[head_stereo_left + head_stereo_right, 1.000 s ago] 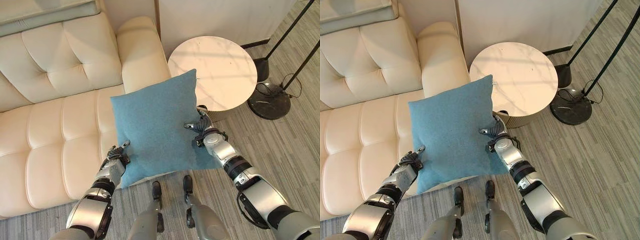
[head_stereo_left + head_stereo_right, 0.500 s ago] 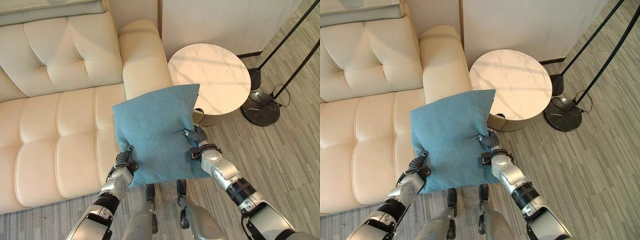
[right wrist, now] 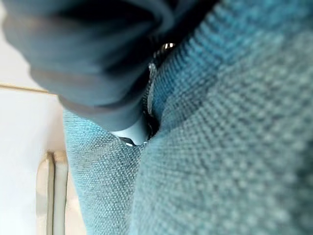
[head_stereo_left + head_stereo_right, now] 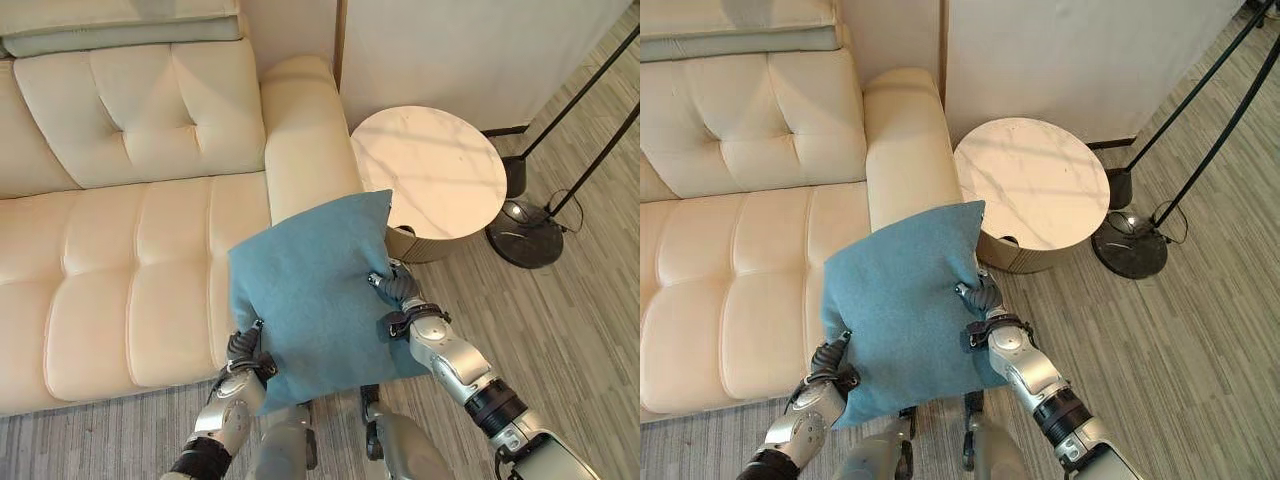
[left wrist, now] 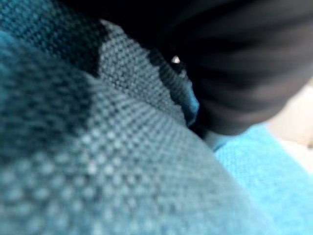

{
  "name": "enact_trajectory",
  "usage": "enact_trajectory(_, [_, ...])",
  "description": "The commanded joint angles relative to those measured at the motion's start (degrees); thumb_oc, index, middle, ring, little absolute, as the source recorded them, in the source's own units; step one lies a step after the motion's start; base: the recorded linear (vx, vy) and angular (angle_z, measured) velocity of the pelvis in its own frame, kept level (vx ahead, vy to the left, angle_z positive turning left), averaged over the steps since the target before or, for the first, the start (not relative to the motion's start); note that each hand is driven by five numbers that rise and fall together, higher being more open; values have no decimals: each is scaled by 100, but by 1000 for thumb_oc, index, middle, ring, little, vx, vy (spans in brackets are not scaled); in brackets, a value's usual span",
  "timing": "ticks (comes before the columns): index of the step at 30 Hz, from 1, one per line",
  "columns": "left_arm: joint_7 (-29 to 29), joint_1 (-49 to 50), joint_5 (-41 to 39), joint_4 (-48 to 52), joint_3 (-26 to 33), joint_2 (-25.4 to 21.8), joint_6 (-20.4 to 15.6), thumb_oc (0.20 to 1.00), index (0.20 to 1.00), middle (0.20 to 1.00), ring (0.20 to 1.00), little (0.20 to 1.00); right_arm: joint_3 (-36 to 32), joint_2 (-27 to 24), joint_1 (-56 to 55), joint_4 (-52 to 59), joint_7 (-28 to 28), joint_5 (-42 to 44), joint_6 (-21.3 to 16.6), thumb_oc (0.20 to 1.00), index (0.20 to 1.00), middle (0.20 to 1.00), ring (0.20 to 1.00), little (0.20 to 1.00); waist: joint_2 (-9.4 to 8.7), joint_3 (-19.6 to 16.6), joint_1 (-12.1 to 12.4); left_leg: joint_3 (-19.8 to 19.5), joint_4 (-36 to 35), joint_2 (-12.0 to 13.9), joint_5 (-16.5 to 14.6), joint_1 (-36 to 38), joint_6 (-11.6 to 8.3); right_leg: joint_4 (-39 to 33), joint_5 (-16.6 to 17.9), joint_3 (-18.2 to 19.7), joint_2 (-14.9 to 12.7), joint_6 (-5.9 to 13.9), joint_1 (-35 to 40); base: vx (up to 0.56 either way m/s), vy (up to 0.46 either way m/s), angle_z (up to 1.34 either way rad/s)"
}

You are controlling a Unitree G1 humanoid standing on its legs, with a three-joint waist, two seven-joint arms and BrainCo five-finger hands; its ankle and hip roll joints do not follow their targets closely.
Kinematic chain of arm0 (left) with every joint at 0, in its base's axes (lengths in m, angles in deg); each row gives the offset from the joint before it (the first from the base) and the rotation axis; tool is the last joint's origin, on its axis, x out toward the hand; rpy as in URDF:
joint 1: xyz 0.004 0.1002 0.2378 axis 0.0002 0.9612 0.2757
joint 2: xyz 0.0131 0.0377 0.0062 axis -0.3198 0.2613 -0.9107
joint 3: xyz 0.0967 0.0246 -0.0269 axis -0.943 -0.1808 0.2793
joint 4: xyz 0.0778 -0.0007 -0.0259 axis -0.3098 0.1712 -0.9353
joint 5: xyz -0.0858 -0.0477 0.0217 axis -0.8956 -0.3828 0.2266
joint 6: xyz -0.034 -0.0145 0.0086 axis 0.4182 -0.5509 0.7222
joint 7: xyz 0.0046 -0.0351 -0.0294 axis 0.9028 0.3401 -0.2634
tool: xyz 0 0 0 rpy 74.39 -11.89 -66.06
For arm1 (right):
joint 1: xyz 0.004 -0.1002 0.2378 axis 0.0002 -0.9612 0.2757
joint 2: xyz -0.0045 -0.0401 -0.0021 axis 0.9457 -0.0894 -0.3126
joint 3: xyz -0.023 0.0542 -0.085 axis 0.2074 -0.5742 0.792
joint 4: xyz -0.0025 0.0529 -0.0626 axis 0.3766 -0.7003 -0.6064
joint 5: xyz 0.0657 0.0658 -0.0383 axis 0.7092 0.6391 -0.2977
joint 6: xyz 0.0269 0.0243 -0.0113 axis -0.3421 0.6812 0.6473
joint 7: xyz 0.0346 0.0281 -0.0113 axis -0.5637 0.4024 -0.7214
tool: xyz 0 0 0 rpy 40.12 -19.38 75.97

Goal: Pick up all the scattered cushions and arrange them neatly on the sofa.

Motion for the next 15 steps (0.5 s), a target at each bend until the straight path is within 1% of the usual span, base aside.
enact_trajectory(1, [299,-619,120,460,-533,502,-291,200,200,200,200,200,498,803,83,396,-441,12,-250,200,200,200,200,200,-108,-478,131,83,-116,-194,-610,170,-316,-574,-24,42,-72,107,954,-148,-312,23])
enact_trajectory(2, [280,-551,65,416,-450,478,-278,200,200,200,200,200,506,816,82,399,-435,55,-259,200,200,200,200,200,-218,-524,265,-16,-116,-209,-487,135,-374,-949,-160,61,-31,62,1337,-172,-297,23])
enact_trajectory(4, [296,-469,33,424,-432,462,-225,200,200,200,200,200,512,808,51,439,-458,113,-258,200,200,200,200,200,-231,-585,300,-107,-116,-169,-301,8,-471,-1111,-423,53,90,-94,1358,-297,-353,35])
enact_trajectory(5, [295,-389,-50,515,-407,409,-220,200,200,200,200,200,529,761,62,494,-434,195,-275,200,200,200,200,200,-252,-592,341,-276,-116,-84,-73,-149,-595,-1365,-600,13,253,-260,1427,-445,-454,37])
enact_trajectory(6, [316,-385,-72,532,-361,396,-199,200,200,200,200,200,518,716,94,510,-437,236,-312,200,200,200,200,200,-233,-534,346,-411,-116,-4,132,-263,-725,-1379,-632,40,404,-367,1352,-475,-471,40])
enact_trajectory(8, [325,-390,-104,541,-322,410,-175,200,200,200,200,200,491,652,120,525,-454,265,-332,200,200,200,200,200,-181,-413,296,-582,-116,70,263,-405,-839,-1283,-638,-168,543,-473,1184,-380,-339,49])
enact_trajectory(9, [334,-402,-103,513,-322,427,-164,200,200,200,200,200,483,633,120,501,-448,281,-339,200,200,200,200,200,-153,-349,277,-598,-116,93,231,-452,-878,-1258,-640,-291,576,-494,1141,-365,-302,67])
enact_trajectory(10, [336,-411,-114,484,-316,436,-164,200,200,200,200,200,473,606,118,486,-443,312,-348,200,200,200,200,200,-130,-299,242,-514,-116,118,165,-490,-894,-1250,-619,-475,577,-500,1125,-334,-250,62])
enact_trajectory(11, [364,-415,-103,450,-334,446,-140,200,200,200,200,200,447,578,94,485,-450,311,-342,200,200,200,200,200,-115,-263,193,-302,-116,155,89,-515,-874,-1290,-580,-657,546,-506,1121,-302,-201,78])
enact_trajectory(12, [389,-437,-79,419,-367,462,-118,200,200,200,200,200,420,555,62,485,-435,315,-354,200,200,200,200,200,-118,-221,149,-69,-116,185,62,-498,-845,-1326,-535,-786,509,-520,1110,-265,-165,102])
enact_trajectory(13, [424,-423,-44,417,-382,467,-93,200,200,200,200,200,406,534,0,484,-429,331,-361,200,200,200,200,200,-132,-202,134,73,-116,203,73,-381,-803,-1397,-487,-881,470,-522,1131,-228,-170,118])
enact_trajectory(14, [471,-404,3,431,-414,455,-49,200,200,200,200,200,405,511,-40,482,-426,338,-363,200,200,200,200,200,-166,-203,121,205,34,200,45,-218,-752,-1526,-391,-990,419,-512,1173,-194,-162,106])
enact_trajectory(15, [509,-388,23,434,-433,448,-35,200,200,200,200,200,424,498,-57,469,-429,355,-350,200,200,200,200,200,-188,-230,109,199,280,174,-6,-204,-738,-1636,-323,-1074,391,-513,1195,-182,-129,102])
